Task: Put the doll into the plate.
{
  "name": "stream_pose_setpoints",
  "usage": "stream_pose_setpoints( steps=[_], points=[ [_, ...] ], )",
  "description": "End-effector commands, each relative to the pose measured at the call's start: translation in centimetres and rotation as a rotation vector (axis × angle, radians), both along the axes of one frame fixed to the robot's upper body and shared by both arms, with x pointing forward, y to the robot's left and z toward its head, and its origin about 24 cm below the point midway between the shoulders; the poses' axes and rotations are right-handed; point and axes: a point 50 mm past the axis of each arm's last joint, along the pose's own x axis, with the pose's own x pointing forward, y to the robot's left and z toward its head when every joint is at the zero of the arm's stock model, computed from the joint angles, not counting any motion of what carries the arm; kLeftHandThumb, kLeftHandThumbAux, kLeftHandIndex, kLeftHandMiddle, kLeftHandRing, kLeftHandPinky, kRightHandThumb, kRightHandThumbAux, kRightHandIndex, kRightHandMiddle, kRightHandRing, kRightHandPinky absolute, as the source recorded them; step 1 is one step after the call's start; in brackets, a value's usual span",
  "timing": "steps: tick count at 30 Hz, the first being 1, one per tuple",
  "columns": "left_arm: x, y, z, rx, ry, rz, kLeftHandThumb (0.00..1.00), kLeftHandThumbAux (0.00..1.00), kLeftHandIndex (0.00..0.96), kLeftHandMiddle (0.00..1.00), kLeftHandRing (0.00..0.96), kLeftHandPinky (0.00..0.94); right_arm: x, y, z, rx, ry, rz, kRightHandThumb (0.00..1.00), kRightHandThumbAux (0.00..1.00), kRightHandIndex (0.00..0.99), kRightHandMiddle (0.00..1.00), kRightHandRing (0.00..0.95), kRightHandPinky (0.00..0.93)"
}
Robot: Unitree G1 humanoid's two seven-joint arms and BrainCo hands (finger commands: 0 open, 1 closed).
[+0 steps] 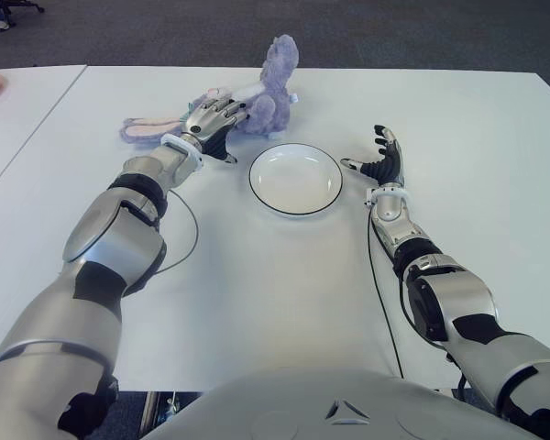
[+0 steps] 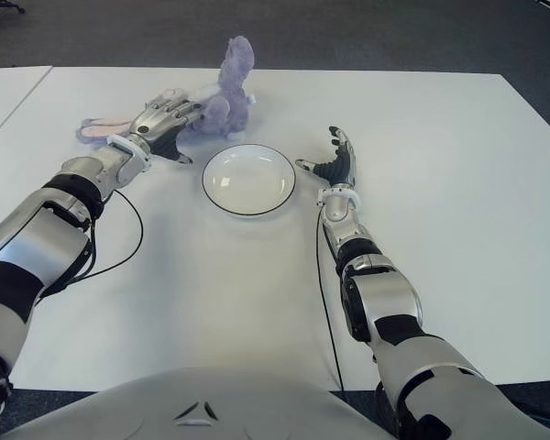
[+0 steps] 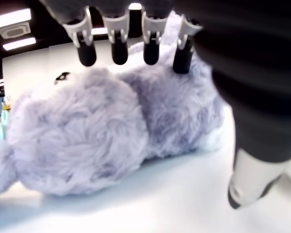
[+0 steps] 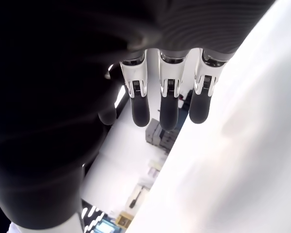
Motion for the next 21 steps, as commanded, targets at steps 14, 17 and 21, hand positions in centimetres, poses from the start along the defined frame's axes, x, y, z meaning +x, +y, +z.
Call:
stream_pose_setpoints(
  steps=[14,17,21],
  points=[
    [0.6,1.4,1.8,-0.133,-0.063,0.102,0.0,0.749,0.145,0.0,0.0,0.0,-8.5,0.9,-10.8,-0.002,0.516,-0.044,0.0,0.866,0.147,0.162,0.168,0.19],
    [0.8,2.0,2.6,-0.145,-0.101,0.13,0.0,0.739,0.134,0.0,0.0,0.0,-8.5,1.0,-10.8,0.0,0.518,-0.045,0.0,0.864,0.146,0.16,0.165,0.188],
    [0.9,2.8,3.4,-0.167,-0.145,0.153,0.0,0.722,0.129,0.0,0.0,0.0,-8.5,1.0,-10.8,-0.007,0.516,-0.046,0.0,0.867,0.147,0.161,0.165,0.19]
  ],
)
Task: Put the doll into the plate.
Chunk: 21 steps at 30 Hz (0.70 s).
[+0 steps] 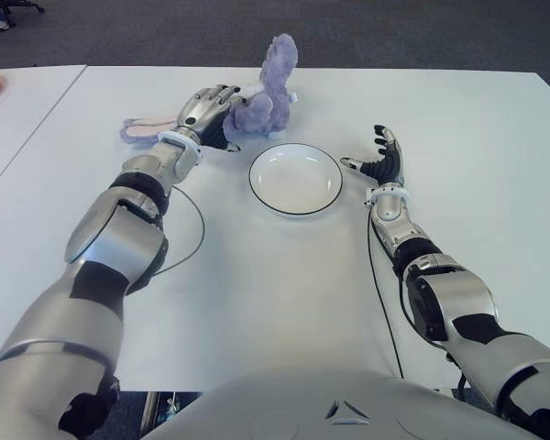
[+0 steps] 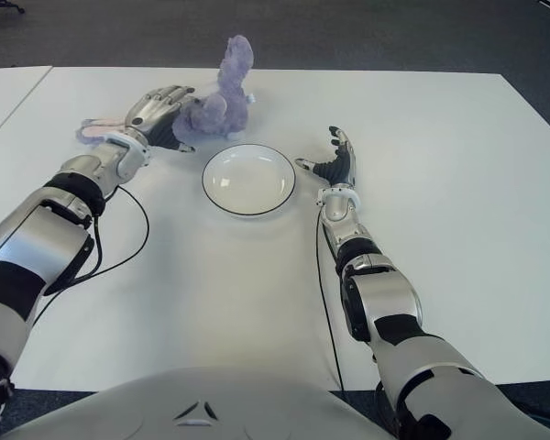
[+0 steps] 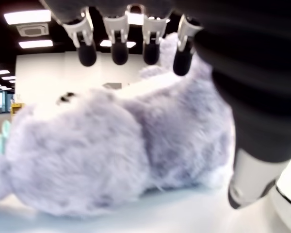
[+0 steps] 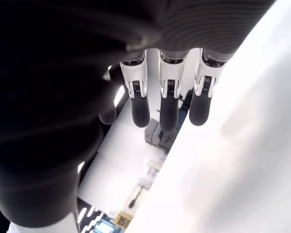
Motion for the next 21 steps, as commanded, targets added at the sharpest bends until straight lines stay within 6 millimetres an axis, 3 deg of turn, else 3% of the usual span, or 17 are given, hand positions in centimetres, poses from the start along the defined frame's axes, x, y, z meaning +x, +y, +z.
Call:
stream_pose_setpoints(
  steps=[1,16,21],
  points=[
    [0.4,1.9,2.2,-0.047,-0.099,0.076,0.0,0.72,0.129,0.0,0.0,0.0,-8.5,1.0,-10.8,-0.007,0.515,-0.042,0.0,0.867,0.147,0.161,0.165,0.19],
    [0.5,2.5,3.1,-0.082,-0.166,0.11,0.0,0.702,0.15,0.0,0.0,0.0,-8.4,1.0,-10.8,-0.053,0.519,-0.038,0.0,0.846,0.148,0.165,0.169,0.193],
    [0.7,1.2,2.7,-0.086,-0.161,0.09,0.0,0.715,0.16,0.0,0.0,0.0,-8.3,1.0,-10.7,-0.059,0.518,-0.035,0.0,0.84,0.142,0.159,0.163,0.185]
  ],
)
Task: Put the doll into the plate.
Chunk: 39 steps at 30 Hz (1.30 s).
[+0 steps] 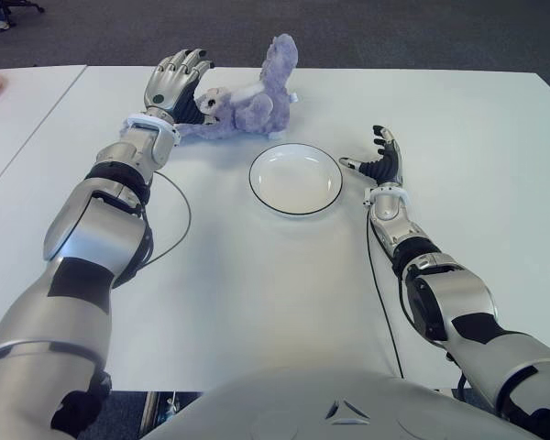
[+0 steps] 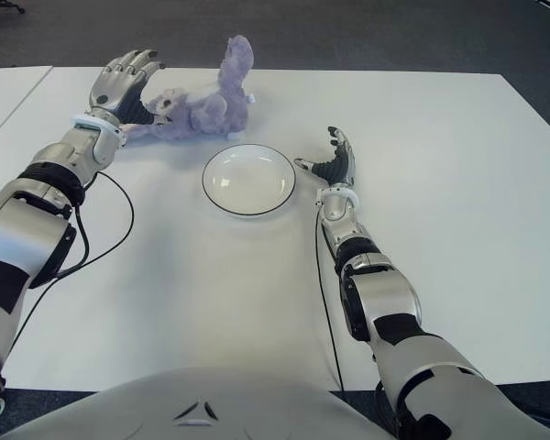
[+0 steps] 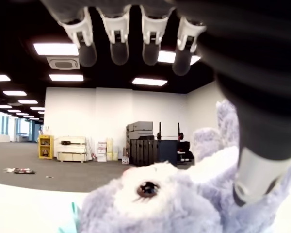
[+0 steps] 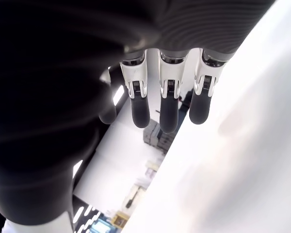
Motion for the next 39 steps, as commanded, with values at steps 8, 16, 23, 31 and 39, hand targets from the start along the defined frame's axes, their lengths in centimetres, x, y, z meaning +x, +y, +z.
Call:
stream_pose_setpoints(
  steps=[8,16,23,31,39],
  points=[
    [0.4,-3.4,-0.4,-0.048,0.006,-0.062,0.0,0.735,0.182,0.0,0.0,0.0,-8.3,0.7,-10.7,-0.031,0.516,-0.039,0.0,0.833,0.135,0.151,0.158,0.186],
    [0.3,-5.6,-1.6,-0.124,0.098,-0.124,0.0,0.727,0.198,0.0,0.0,0.0,-8.4,0.8,-10.7,-0.037,0.517,-0.042,0.0,0.836,0.138,0.159,0.172,0.212],
    [-0.1,-7.1,-2.8,-0.176,0.158,-0.164,0.0,0.706,0.196,0.003,0.0,0.0,-8.5,0.9,-10.8,-0.05,0.516,-0.038,0.0,0.847,0.144,0.189,0.232,0.312],
    [-0.3,-8.4,-3.2,-0.232,0.191,-0.215,0.0,0.711,0.198,0.004,0.0,0.031,-8.5,0.9,-10.8,-0.067,0.513,-0.037,0.0,0.865,0.156,0.416,0.502,0.578],
    [-0.6,-9.8,-3.8,-0.249,0.25,-0.253,0.0,0.668,0.177,0.0,0.0,0.039,-8.5,1.0,-10.7,-0.087,0.505,-0.039,0.002,0.909,0.185,0.735,0.808,0.858]
  ],
)
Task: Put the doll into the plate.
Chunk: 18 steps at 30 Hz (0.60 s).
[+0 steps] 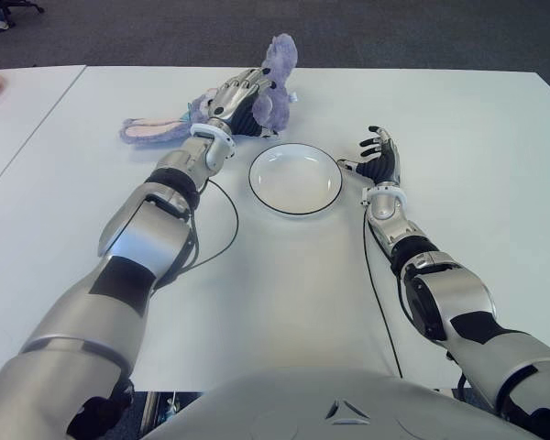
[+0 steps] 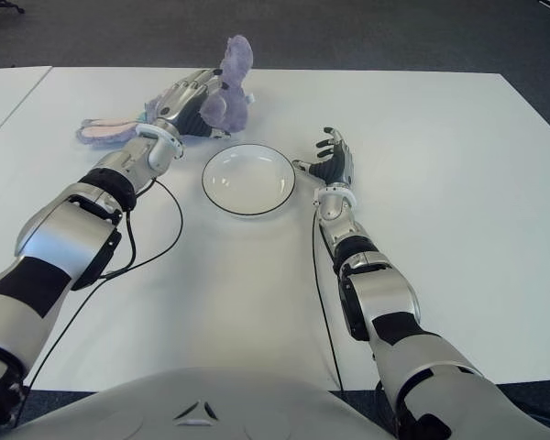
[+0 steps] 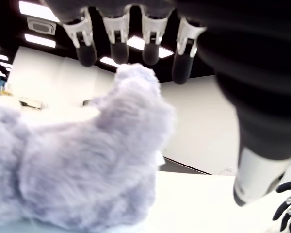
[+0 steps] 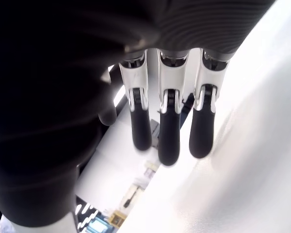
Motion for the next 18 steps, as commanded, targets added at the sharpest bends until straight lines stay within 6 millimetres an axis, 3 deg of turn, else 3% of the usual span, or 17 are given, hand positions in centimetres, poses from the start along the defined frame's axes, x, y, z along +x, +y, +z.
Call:
stream_pose_setpoints(
  steps=[1,7,18],
  points=[
    [-0.6,-0.9,-1.9,-0.013,0.114,-0.033,0.0,0.662,0.174,0.0,0.0,0.04,-8.6,0.6,-10.8,-0.053,0.504,-0.049,0.003,0.912,0.186,0.744,0.817,0.864],
    [-0.8,-1.1,-2.4,-0.001,0.145,-0.039,0.0,0.625,0.151,0.0,0.0,0.044,-8.6,0.7,-10.8,-0.073,0.498,-0.045,0.037,0.927,0.196,0.798,0.862,0.891],
    [-1.1,-0.7,-3.6,0.026,0.195,-0.023,0.0,0.66,0.148,0.0,0.0,0.003,-8.6,0.8,-10.8,-0.092,0.491,-0.042,0.115,0.93,0.195,0.829,0.885,0.902]
  ],
)
